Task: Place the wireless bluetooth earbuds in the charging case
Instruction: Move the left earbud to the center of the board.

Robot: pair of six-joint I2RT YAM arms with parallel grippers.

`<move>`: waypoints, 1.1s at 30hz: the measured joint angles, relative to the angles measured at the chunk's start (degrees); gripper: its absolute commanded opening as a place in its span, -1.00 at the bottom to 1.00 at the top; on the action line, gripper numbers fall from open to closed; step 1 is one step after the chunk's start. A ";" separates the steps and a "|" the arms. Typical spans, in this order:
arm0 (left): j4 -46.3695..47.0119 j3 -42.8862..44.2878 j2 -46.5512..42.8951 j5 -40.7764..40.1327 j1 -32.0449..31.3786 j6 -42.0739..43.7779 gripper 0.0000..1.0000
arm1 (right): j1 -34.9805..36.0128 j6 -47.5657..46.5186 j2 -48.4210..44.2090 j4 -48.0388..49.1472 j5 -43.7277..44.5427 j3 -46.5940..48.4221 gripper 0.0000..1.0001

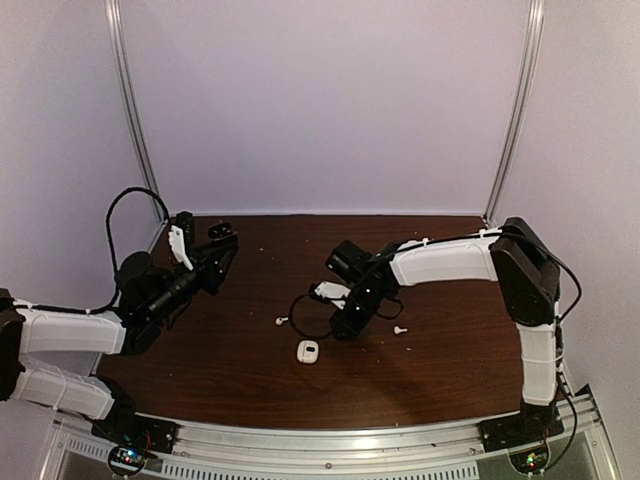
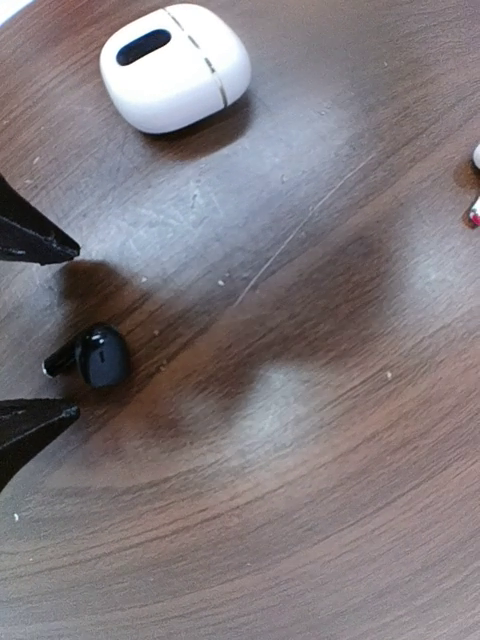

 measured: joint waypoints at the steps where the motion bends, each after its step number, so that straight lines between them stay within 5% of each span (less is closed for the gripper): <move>1: 0.00 0.00 0.00 0.02 0.00 0.00 -1.00 | 0.24 -0.17 0.44 -0.35 0.37 0.79 -0.10; 17: 0.00 0.00 -0.02 0.39 0.00 0.02 -1.00 | 1.44 -0.90 5.81 -3.85 6.75 8.96 -0.53; 33: 0.00 0.00 -0.02 0.37 0.00 0.02 -1.00 | -3.34 2.99 5.79 -3.32 6.80 8.72 -0.36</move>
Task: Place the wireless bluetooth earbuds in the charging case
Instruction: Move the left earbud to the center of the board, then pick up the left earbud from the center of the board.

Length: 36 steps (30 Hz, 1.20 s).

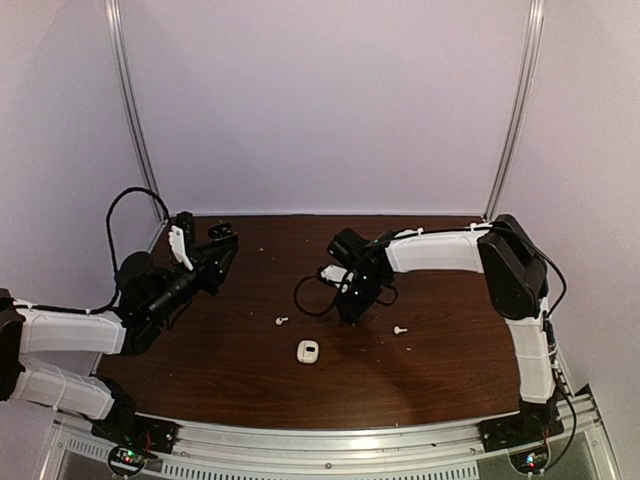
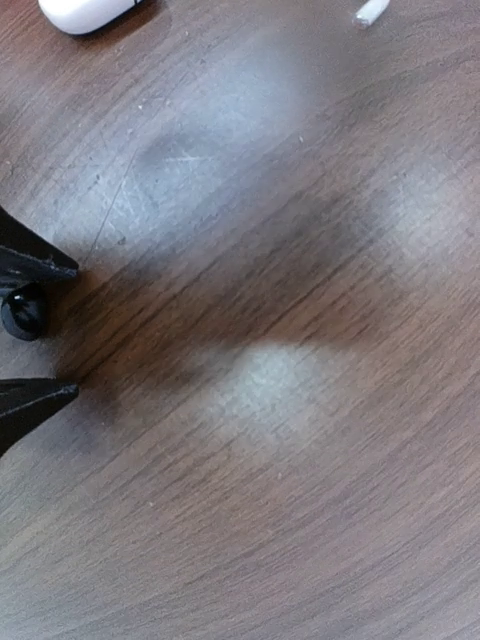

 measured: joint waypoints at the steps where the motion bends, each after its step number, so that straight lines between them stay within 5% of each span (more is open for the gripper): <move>1: -0.02 0.00 0.00 0.00 0.00 -0.02 -1.00 | -0.24 0.09 0.00 0.09 -0.07 -0.04 -0.38; 25: 0.00 0.46 0.04 0.07 0.00 -0.02 -1.00 | -0.44 -0.24 -1.49 0.98 -1.29 -2.56 -0.45; 30: 0.02 0.79 0.15 0.13 0.00 -0.02 -1.00 | -0.44 -0.20 -2.12 0.94 -1.33 -3.45 -0.30; 36: 0.00 0.92 0.24 0.37 0.00 -0.02 -1.00 | -0.44 -0.46 -2.32 0.76 -1.29 -3.69 -0.45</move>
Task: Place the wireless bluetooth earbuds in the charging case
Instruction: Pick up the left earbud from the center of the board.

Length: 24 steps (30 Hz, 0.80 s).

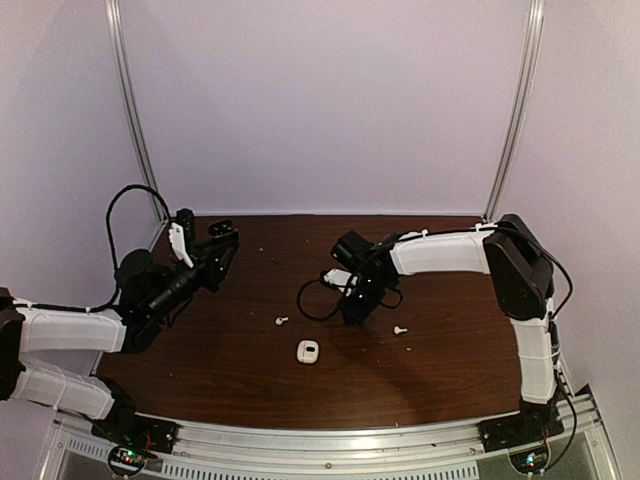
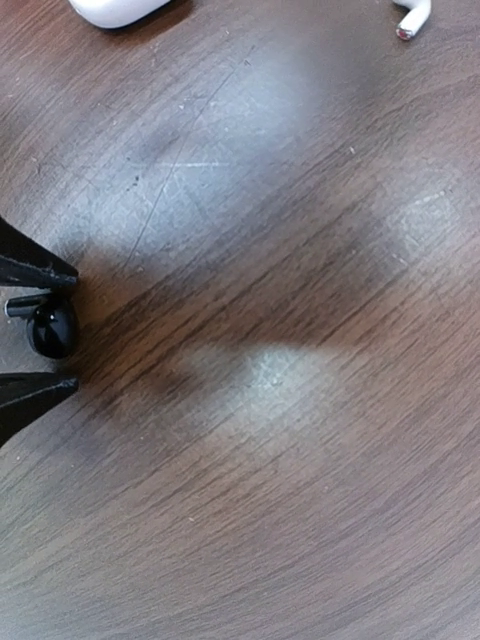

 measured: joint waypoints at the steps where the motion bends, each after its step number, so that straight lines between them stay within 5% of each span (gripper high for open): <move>1: 0.02 0.02 0.00 0.02 0.00 0.00 -1.00 | 0.00 0.00 0.00 -0.04 -0.02 -0.02 -0.47; 24: 0.22 0.09 0.76 1.38 0.00 0.00 -1.00 | -0.37 0.33 -4.81 2.25 -2.64 -3.76 -0.66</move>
